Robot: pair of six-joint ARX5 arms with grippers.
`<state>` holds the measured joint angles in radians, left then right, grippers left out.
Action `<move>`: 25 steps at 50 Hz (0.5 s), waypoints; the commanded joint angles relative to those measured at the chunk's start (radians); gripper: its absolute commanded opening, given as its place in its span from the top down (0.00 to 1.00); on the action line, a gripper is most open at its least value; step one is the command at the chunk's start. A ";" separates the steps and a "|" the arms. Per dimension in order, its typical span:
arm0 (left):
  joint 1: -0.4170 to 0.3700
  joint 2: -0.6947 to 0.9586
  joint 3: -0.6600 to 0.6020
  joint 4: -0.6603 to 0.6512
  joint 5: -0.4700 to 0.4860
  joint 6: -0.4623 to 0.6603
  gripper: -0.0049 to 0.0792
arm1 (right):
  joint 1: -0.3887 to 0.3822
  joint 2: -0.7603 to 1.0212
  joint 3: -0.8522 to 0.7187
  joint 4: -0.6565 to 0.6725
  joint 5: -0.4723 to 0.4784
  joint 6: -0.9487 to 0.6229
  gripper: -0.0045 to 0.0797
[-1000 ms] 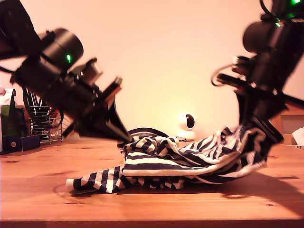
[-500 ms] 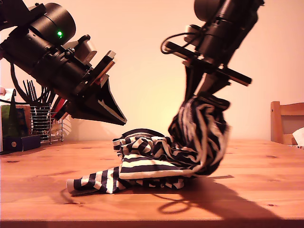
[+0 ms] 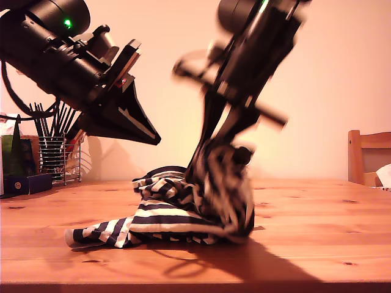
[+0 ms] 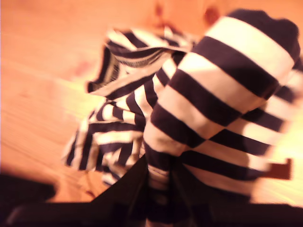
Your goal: Fold the t-shirt in front of you. After folding it, place it to the right side.
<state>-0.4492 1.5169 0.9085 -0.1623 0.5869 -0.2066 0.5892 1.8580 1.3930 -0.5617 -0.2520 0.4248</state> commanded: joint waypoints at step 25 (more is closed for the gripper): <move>0.004 -0.025 -0.005 -0.053 0.111 0.068 0.96 | 0.029 0.082 0.005 0.180 -0.160 0.032 0.96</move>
<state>-0.4488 1.5105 0.9089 -0.2214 0.6910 -0.1558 0.6106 1.9160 1.3930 -0.3954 -0.4004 0.4526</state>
